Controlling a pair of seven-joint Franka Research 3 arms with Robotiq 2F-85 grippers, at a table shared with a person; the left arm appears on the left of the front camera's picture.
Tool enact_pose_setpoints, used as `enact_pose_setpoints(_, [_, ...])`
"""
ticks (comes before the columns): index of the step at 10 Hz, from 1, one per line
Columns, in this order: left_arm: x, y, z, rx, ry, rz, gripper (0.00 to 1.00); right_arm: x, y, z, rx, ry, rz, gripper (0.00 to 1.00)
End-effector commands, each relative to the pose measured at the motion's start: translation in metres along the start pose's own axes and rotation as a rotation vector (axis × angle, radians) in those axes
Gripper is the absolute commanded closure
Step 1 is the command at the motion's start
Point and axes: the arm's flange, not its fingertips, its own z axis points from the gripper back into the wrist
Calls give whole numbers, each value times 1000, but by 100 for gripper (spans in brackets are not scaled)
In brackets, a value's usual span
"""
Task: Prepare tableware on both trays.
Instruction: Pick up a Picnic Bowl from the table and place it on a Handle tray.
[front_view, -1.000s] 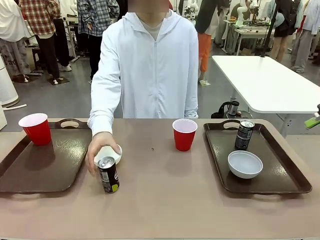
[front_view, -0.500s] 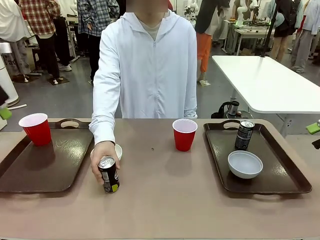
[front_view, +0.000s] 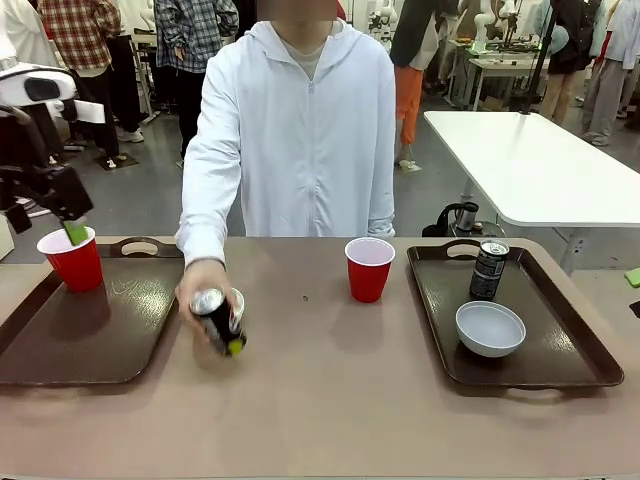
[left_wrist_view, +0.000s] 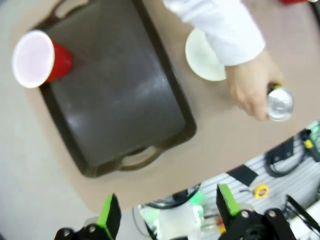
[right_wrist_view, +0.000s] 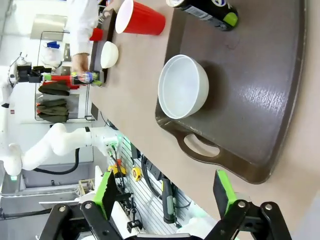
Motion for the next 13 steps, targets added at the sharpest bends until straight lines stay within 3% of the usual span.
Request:
enact_pose_setpoints(1, [8, -12, -5, 6, -45, 28, 0, -1, 8, 0, 1, -5, 20, 0])
enact_pose_setpoints(7, [6, -10, -4, -3, -26, 8, 0, -1, 8, 0, 1, -5, 20, 0])
enact_pose_setpoints(9, [49, -34, -51, -91, -5, 83, 0, -1, 8, 0, 1, -5, 20, 0])
enact_pose_setpoints(13, [86, -62, -87, -45, -49, 128, 0, -1, 8, 0, 1, -5, 20, 0])
